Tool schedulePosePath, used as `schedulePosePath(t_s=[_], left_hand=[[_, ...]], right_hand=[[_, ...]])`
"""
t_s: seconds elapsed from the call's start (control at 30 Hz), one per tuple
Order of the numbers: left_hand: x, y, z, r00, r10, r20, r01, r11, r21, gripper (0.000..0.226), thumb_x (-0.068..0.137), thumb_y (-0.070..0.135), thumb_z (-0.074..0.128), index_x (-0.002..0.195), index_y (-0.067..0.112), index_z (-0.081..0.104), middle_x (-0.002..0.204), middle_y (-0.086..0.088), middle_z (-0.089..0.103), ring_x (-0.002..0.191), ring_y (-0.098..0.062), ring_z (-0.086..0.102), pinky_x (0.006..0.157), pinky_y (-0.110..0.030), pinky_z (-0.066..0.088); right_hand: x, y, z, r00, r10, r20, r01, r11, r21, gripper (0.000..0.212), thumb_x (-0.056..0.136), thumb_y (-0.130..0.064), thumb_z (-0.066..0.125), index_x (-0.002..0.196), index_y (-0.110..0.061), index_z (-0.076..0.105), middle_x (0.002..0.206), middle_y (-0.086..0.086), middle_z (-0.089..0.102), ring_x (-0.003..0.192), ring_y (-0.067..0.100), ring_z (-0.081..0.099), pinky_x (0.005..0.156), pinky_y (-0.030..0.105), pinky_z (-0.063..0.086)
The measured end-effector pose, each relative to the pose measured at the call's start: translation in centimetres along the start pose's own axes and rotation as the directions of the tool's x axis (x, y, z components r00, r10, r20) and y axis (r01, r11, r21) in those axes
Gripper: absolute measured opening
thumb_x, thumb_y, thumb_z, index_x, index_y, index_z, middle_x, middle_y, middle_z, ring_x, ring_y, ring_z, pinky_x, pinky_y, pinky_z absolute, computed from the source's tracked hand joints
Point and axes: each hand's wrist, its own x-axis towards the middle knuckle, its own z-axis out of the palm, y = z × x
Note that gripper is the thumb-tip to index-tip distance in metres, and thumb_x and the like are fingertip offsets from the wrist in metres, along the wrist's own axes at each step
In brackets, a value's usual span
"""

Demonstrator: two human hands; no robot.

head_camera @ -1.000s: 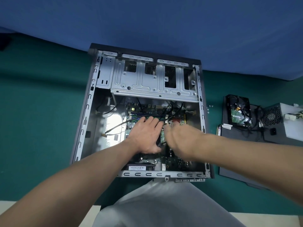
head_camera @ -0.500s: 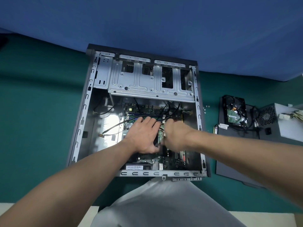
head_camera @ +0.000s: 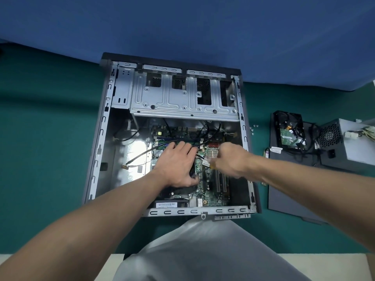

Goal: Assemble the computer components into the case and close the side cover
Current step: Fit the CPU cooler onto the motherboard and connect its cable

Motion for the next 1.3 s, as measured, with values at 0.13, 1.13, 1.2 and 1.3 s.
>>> schedulePosePath(t_s=[0.13,1.13,1.2,1.3], left_hand=[[0.0,0.1,-0.1,1.0,-0.009,0.002,0.009,1.0,-0.018,0.09,0.073,0.074,0.041,0.136,0.01,0.036,0.124,-0.009,0.05,0.113,-0.026,0.045,0.097,-0.042,0.035],[0.1,0.0,0.0,1.0,-0.005,0.007,0.005,1.0,-0.012,0.095,0.072,0.075,0.036,0.139,0.009,0.034,0.126,-0.01,0.05,0.115,-0.026,0.045,0.098,-0.043,0.036],[0.1,0.0,-0.1,1.0,-0.005,0.009,0.005,1.0,-0.019,0.094,0.073,0.075,0.039,0.139,0.009,0.034,0.126,-0.01,0.05,0.115,-0.026,0.045,0.098,-0.043,0.035],[0.0,0.0,0.0,1.0,-0.015,0.005,0.015,1.0,-0.024,0.09,0.074,0.072,0.032,0.137,0.009,0.036,0.124,-0.01,0.05,0.113,-0.026,0.045,0.095,-0.042,0.035]], right_hand=[[-2.1,-0.9,0.8,0.844,-0.522,0.125,0.407,0.47,-0.784,0.019,0.098,-0.017,0.042,0.11,-0.006,0.053,0.087,0.007,0.058,0.073,0.024,0.054,0.051,0.032,0.032],[-1.6,-1.5,-0.3,0.988,-0.124,0.097,0.152,0.91,-0.386,0.032,0.098,-0.021,0.049,0.124,-0.004,0.045,0.097,0.007,0.055,0.079,0.023,0.053,0.067,0.027,0.042],[-2.6,-1.6,0.2,0.901,-0.402,0.163,0.356,0.471,-0.807,0.028,0.097,-0.014,0.041,0.123,-0.005,0.048,0.097,0.009,0.058,0.059,0.023,0.041,0.053,0.033,0.035],[-2.9,-1.3,1.5,0.749,-0.588,0.306,0.462,0.133,-0.877,0.026,0.098,-0.013,0.034,0.102,-0.007,0.06,0.094,0.011,0.062,0.059,0.023,0.041,0.049,0.033,0.029]])
